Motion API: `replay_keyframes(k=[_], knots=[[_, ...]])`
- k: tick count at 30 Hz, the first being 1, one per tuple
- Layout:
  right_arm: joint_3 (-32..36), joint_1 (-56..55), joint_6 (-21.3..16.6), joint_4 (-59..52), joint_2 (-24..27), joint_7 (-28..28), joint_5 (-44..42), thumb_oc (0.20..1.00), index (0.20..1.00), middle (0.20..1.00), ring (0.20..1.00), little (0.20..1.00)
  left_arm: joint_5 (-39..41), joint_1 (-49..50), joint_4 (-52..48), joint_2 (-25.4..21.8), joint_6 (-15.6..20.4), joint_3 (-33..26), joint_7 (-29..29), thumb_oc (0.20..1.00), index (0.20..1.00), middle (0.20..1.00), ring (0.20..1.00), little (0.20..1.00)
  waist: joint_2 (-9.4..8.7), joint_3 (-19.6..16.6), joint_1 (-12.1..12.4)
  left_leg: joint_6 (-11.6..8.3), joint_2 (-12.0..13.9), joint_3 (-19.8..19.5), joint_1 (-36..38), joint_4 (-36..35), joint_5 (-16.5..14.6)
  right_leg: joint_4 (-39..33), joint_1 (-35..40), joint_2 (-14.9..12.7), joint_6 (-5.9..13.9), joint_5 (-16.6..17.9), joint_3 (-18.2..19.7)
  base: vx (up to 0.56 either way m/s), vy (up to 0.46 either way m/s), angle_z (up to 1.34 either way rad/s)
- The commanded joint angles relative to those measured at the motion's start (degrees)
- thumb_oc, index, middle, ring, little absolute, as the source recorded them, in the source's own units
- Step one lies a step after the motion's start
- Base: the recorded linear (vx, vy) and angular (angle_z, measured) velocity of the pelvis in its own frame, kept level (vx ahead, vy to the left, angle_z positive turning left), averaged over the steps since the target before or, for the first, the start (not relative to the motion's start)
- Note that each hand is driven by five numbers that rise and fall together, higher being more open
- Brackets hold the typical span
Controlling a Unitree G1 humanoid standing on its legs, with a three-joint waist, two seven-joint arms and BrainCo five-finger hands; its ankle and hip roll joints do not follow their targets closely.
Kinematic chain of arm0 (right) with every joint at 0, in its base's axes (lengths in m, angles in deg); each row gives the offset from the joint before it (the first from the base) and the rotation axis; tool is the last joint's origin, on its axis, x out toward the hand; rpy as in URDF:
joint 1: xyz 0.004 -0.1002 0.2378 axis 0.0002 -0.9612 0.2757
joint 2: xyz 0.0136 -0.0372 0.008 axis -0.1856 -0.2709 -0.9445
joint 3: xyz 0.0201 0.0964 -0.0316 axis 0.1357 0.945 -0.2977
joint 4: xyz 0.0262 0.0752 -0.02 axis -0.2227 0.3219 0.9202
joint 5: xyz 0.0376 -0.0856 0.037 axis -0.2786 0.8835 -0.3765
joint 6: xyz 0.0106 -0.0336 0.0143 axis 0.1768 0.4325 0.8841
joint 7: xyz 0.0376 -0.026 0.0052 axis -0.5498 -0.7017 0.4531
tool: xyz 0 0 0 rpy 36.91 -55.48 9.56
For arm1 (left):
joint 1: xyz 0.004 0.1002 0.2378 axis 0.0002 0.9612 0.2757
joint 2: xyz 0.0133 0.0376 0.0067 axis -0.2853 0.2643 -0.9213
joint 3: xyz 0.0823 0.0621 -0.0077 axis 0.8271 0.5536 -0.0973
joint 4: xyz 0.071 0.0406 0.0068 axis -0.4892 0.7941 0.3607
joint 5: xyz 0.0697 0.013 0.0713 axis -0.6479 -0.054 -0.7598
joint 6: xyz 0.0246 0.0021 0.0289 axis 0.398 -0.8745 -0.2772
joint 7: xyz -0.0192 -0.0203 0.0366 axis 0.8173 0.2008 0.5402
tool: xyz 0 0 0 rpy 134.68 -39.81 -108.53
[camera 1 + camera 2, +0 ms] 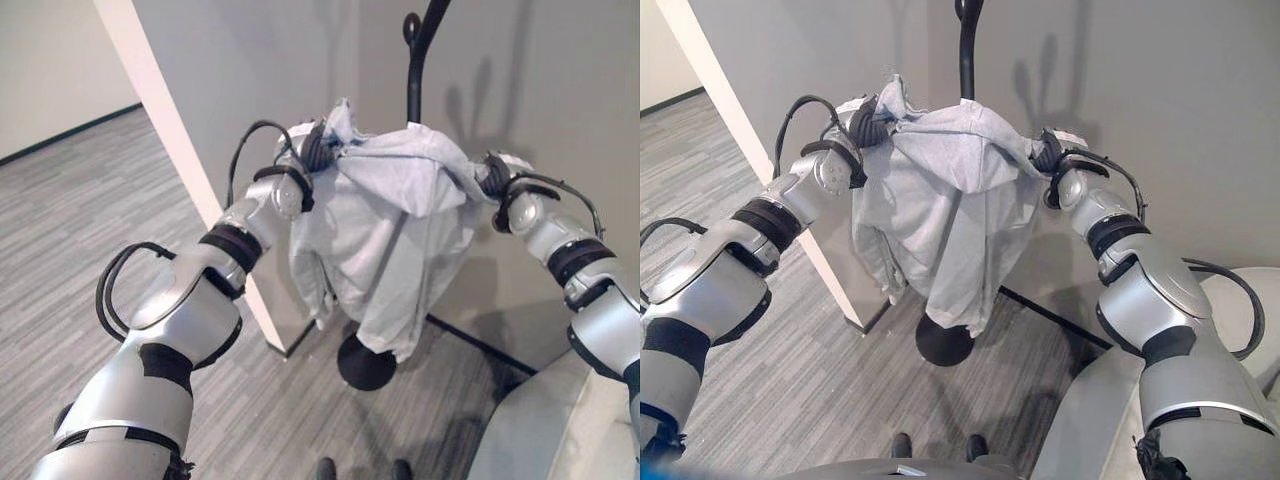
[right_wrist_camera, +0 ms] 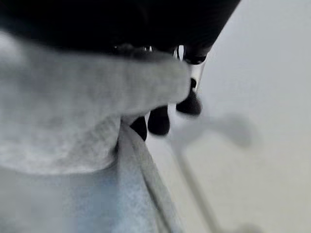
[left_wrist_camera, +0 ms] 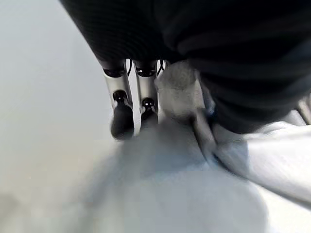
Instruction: Hang the clothes on the sofa on the clothes rack.
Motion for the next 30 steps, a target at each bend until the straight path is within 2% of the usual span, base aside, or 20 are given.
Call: replay_keyframes(k=[1,25,30], knots=[[-0.5,6.0,0.3,5.5,3.0,-0.6,-0.5,1.000,1.000,1.000,1.000,1.000,0.3,-6.0,7.0,-1.2,0.3,0.1,-0.6,1.000,1.000,1.000,1.000,1.000,0.90,1.6,2.0,-5.50,2.5,-0.6,2.7,0.3,-4.6,0.7,-0.4,-1.3,5.21,-1.7,-1.9,0.00,0.000,0.00],[-0.1,4.9,0.3,5.1,3.1,-0.5,-0.5,1.000,1.000,1.000,1.000,1.000,0.0,-6.0,7.2,-1.8,0.1,-0.2,-0.6,1.000,1.000,1.000,1.000,1.000,0.76,1.7,2.3,-5.43,2.5,-0.7,2.9,0.3,-4.8,0.7,-0.1,-1.2,5.13,-1.9,-2.2,0.00,0.001,0.00],[1.8,3.9,0.2,3.9,3.9,-1.4,-2.3,1.000,1.000,1.000,1.000,1.000,0.7,-5.4,6.1,-2.4,0.3,-0.9,-0.9,1.000,1.000,1.000,1.000,1.000,0.78,1.7,2.3,-5.37,2.5,-0.7,3.1,0.3,-4.9,0.7,0.2,-1.2,5.10,-2.1,-2.3,0.00,0.000,0.00]])
